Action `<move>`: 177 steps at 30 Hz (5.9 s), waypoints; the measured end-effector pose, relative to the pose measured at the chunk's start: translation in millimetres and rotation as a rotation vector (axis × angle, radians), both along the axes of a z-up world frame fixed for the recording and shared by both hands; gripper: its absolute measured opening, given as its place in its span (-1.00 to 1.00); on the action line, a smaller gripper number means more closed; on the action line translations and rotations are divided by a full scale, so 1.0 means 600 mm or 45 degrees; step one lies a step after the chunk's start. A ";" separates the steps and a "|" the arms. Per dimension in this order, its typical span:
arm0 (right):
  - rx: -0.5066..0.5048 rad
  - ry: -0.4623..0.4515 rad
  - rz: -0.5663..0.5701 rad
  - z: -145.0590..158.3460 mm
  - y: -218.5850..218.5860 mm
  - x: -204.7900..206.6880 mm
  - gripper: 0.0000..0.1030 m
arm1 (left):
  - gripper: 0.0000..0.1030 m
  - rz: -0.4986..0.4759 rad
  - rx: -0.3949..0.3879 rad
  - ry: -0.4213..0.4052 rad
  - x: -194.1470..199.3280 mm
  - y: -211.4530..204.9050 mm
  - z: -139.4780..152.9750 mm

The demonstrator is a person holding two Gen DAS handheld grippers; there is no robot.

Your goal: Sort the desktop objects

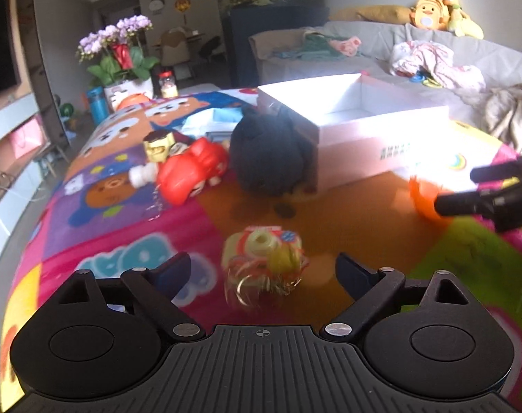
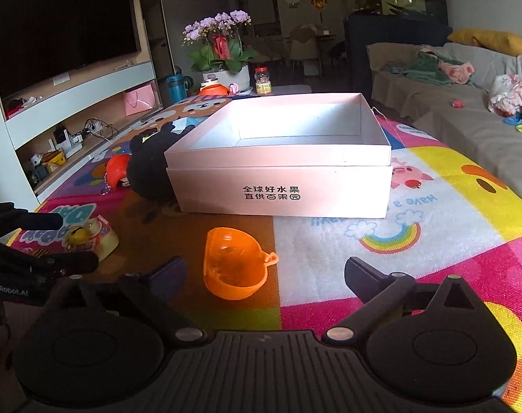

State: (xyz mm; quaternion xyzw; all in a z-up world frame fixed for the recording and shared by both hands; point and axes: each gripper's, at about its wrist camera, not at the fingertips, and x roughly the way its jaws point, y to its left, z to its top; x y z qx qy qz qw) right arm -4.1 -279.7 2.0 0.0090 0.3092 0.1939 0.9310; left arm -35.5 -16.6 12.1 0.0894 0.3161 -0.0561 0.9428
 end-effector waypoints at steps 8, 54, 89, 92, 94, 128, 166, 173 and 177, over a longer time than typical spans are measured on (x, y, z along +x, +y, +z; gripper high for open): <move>-0.069 -0.013 0.047 0.003 0.018 -0.007 0.92 | 0.65 0.088 -0.036 0.042 0.047 -0.002 -0.019; -0.238 0.009 0.440 0.083 0.035 -0.029 0.40 | 0.89 -0.039 -0.100 -0.095 0.037 -0.020 0.035; -0.372 0.181 0.282 0.046 0.089 0.075 0.46 | 0.99 0.110 -0.269 -0.009 0.026 0.060 -0.021; -0.333 0.261 0.294 0.029 0.089 0.072 0.46 | 1.00 0.116 -0.268 -0.010 0.026 0.059 -0.022; -0.343 0.272 0.315 0.024 0.091 0.061 0.25 | 1.00 0.116 -0.270 -0.002 0.027 0.059 -0.023; -0.231 -0.171 0.079 0.080 0.048 0.033 0.64 | 0.64 -0.060 -0.039 -0.161 0.116 -0.019 0.023; 0.078 0.071 -0.197 -0.008 -0.038 0.031 1.00 | 0.17 -0.015 0.099 -0.142 0.131 -0.045 0.031; 0.099 0.069 -0.234 -0.008 -0.043 0.033 1.00 | -0.26 -0.238 -0.438 -0.108 0.021 -0.025 0.115; 0.087 0.049 -0.256 -0.007 -0.042 0.029 1.00 | -0.20 -0.105 -0.348 -0.071 0.019 -0.015 0.077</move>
